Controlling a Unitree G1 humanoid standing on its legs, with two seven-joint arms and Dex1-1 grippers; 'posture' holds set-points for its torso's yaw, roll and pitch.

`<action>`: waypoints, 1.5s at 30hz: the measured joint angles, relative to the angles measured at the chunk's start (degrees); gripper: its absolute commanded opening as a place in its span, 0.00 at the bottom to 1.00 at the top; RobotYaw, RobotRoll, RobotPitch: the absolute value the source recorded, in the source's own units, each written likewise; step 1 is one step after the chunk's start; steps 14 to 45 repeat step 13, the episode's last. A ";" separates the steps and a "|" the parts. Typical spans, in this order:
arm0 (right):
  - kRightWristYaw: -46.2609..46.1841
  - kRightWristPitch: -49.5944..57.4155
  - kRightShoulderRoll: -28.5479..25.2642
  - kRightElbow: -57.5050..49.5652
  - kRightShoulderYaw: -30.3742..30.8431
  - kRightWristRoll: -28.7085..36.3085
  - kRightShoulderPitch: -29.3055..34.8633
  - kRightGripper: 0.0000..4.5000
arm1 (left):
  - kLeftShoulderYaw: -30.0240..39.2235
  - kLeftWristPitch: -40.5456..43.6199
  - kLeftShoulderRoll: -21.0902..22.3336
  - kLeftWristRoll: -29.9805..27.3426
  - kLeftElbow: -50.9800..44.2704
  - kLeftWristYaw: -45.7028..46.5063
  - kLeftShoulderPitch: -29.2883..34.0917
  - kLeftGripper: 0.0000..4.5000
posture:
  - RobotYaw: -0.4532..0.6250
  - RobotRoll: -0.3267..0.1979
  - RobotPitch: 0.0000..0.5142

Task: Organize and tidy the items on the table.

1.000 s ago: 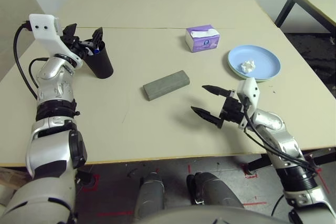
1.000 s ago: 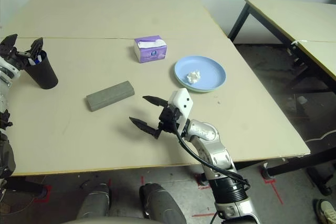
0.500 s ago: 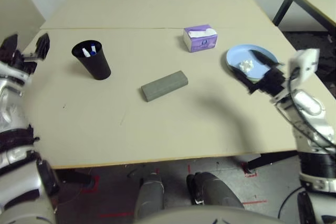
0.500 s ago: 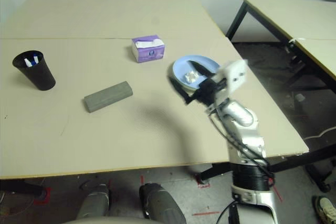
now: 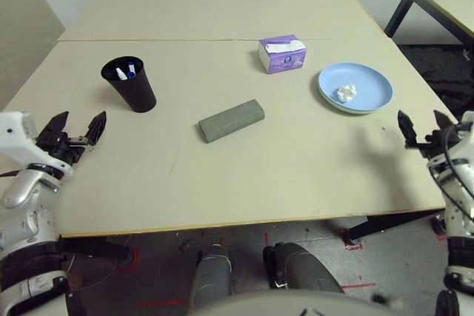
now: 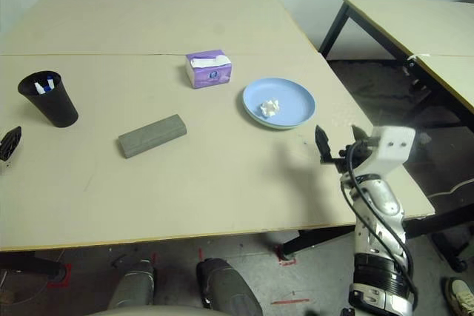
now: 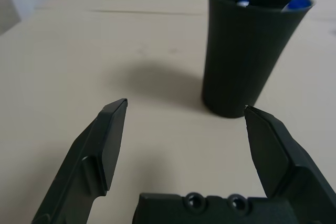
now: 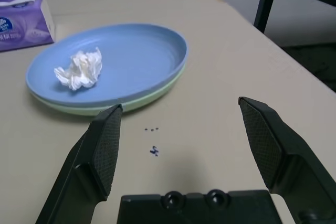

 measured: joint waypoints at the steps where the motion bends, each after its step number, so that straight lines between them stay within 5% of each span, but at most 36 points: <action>1: -0.07 -0.21 0.13 -0.02 0.24 -0.16 -0.07 1.00 | 0.20 0.00 0.49 0.07 0.21 0.07 0.13 1.00 | 0.40 0.62 0.30; 12: -2.63 0.01 4.55 -6.88 3.25 -1.09 3.06 1.00 | 2.75 2.19 1.74 -0.28 -5.05 1.24 4.63 1.00 | 0.43 0.62 0.31; 45: -2.77 0.03 4.59 -6.95 3.27 -1.09 3.41 1.00 | 2.74 2.22 1.73 -0.26 -5.11 1.34 4.47 1.00 | 0.43 0.62 0.31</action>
